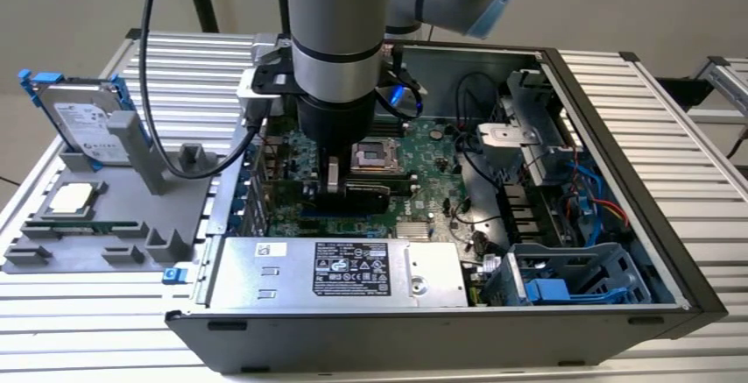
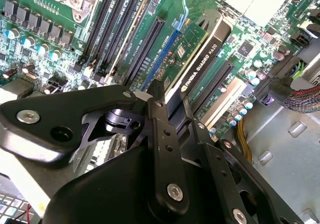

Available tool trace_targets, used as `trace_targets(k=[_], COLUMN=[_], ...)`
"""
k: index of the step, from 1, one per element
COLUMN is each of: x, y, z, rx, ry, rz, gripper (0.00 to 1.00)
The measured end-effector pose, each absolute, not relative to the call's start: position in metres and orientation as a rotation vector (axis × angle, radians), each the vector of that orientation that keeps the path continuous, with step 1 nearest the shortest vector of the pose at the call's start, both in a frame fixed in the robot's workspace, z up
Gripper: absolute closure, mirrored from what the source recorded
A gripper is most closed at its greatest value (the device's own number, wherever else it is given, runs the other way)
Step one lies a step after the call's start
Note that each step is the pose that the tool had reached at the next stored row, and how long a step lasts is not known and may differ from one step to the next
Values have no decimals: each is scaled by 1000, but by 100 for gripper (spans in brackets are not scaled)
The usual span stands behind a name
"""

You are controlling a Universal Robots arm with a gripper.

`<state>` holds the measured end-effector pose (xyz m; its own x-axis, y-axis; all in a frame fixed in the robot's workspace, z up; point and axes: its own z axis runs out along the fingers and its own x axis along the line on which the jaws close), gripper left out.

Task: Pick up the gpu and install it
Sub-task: 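Insert the gpu into the slot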

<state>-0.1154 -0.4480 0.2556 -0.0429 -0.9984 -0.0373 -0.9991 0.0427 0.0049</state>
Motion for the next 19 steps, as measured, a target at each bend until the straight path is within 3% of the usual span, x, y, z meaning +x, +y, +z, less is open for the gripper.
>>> trace_targets(k=[19], x=[-116], y=[-448], z=[252], rx=[-2158], ry=[2252], rz=[45], gripper=[100])
